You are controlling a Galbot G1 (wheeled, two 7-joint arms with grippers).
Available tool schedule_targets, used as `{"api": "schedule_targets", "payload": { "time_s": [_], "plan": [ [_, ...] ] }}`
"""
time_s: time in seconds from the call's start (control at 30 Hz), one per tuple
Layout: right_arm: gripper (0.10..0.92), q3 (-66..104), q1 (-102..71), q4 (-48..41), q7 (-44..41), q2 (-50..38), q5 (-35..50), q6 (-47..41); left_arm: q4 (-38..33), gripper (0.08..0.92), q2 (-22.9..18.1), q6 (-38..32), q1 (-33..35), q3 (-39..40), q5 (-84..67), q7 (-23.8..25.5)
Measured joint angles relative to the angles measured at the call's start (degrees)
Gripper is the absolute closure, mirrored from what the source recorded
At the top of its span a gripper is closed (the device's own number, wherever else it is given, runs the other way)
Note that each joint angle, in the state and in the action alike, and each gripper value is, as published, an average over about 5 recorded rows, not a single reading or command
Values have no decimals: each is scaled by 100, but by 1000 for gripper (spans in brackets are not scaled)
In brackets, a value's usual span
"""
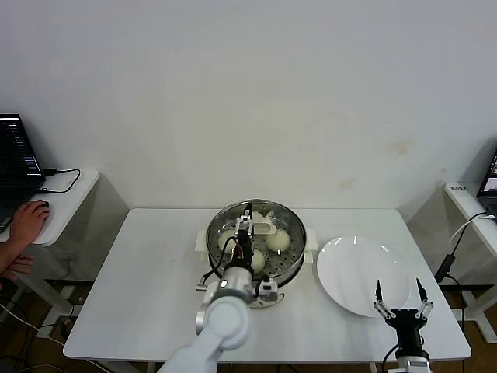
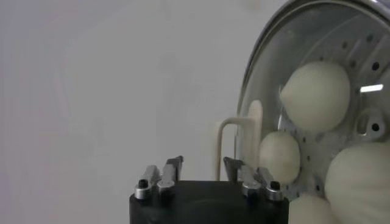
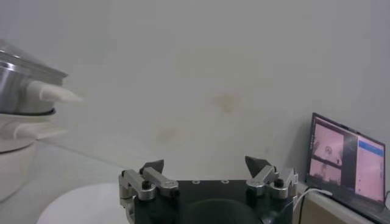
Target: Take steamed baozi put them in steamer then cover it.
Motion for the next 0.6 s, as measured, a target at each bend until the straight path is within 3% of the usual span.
{"api": "schedule_targets", "payload": {
  "time_s": [0.2, 0.37, 0.6],
  "plan": [
    [202, -1, -15, -15, -1, -13, 8, 0, -753, 193, 385, -195, 597, -204, -616, -368],
    [203, -27, -54, 3, -24, -53, 33, 0, -1327, 178, 715, -676, 1290, -726, -1910, -1167],
    [203, -125, -171, 102, -73, -159, 172, 4, -1574, 177, 1032, -1889, 2343, -1965, -4532, -2286]
  ]
}}
